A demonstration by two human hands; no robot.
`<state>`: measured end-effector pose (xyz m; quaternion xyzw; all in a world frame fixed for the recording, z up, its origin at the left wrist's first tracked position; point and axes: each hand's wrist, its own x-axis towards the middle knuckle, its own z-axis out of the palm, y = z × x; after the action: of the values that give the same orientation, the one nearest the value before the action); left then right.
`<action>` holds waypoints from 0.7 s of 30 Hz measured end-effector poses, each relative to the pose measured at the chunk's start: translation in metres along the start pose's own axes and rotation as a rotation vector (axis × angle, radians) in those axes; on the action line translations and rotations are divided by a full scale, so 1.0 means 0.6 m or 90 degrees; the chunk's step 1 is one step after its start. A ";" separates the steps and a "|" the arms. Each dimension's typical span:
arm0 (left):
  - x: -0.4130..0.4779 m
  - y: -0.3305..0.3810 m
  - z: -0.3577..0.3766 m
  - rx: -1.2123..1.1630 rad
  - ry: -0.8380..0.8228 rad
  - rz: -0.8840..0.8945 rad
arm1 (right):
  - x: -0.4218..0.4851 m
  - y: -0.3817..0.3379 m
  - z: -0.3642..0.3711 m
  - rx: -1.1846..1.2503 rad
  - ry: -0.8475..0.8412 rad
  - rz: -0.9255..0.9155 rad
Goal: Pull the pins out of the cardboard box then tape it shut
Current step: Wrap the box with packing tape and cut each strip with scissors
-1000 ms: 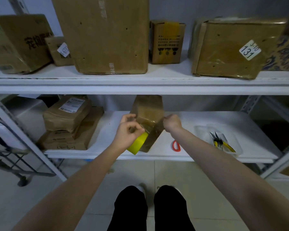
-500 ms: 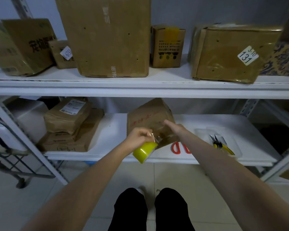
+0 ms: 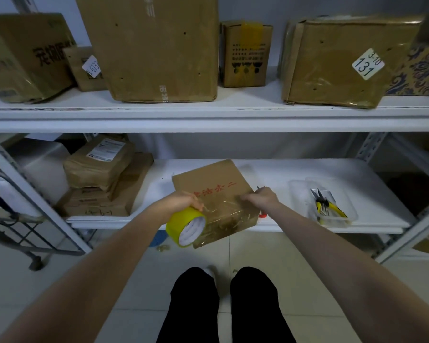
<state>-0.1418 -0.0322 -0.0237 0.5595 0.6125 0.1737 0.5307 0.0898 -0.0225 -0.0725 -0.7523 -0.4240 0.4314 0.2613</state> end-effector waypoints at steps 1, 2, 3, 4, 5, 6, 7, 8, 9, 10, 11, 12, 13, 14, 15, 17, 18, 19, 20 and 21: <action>0.000 0.002 -0.002 0.001 0.003 0.000 | 0.000 0.000 0.002 -0.009 0.012 -0.002; 0.000 0.004 -0.005 -0.003 0.009 -0.002 | 0.002 0.002 0.004 -0.007 0.021 0.000; 0.001 0.007 -0.008 -0.013 0.018 -0.004 | 0.003 0.003 0.004 0.005 0.026 0.008; 0.001 0.010 -0.011 -0.025 0.034 -0.013 | 0.007 0.004 0.005 0.019 0.036 0.018; 0.003 0.012 -0.016 -0.042 0.059 -0.027 | 0.007 0.004 0.005 0.027 0.047 0.026; 0.005 0.015 -0.022 -0.069 0.086 -0.040 | 0.009 0.004 0.006 0.035 0.058 0.029; 0.005 0.018 -0.028 -0.105 0.108 -0.052 | 0.009 0.003 0.006 0.040 0.067 0.032; 0.004 0.022 -0.035 -0.137 0.126 -0.063 | 0.011 0.003 0.006 0.047 0.072 0.034; 0.006 0.023 -0.043 -0.157 0.144 -0.072 | 0.011 0.003 0.006 0.049 0.074 0.035; 0.006 0.024 -0.049 -0.162 0.159 -0.080 | 0.012 0.003 0.006 0.051 0.078 0.035; 0.006 0.024 -0.054 -0.163 0.172 -0.085 | 0.012 0.002 0.005 0.046 0.084 0.031; 0.005 0.023 -0.056 -0.161 0.182 -0.088 | 0.011 0.002 0.004 0.034 0.095 0.026; 0.005 0.022 -0.056 -0.153 0.188 -0.093 | 0.008 0.001 0.004 0.014 0.104 0.020; 0.004 0.021 -0.055 -0.141 0.186 -0.105 | 0.007 0.000 0.005 -0.012 0.113 0.012; 0.004 0.020 -0.051 -0.121 0.171 -0.119 | 0.002 0.001 0.005 -0.037 0.123 0.004; -0.005 0.021 -0.042 -0.063 0.096 -0.161 | -0.007 0.000 0.009 -0.089 0.135 -0.010; -0.010 0.021 -0.036 -0.020 0.039 -0.183 | -0.011 0.000 0.010 -0.113 0.138 -0.017; -0.016 0.021 -0.031 0.025 -0.019 -0.203 | -0.015 -0.001 0.010 -0.133 0.139 -0.022; -0.020 0.021 -0.026 0.065 -0.065 -0.220 | -0.018 -0.002 0.012 -0.145 0.136 -0.024; -0.024 0.020 -0.022 0.089 -0.098 -0.230 | -0.021 -0.004 0.014 -0.143 0.124 -0.020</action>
<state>-0.1499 -0.0358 -0.0024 0.4875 0.6711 -0.0108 0.5585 0.0778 -0.0321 -0.0693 -0.8084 -0.4536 0.3022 0.2222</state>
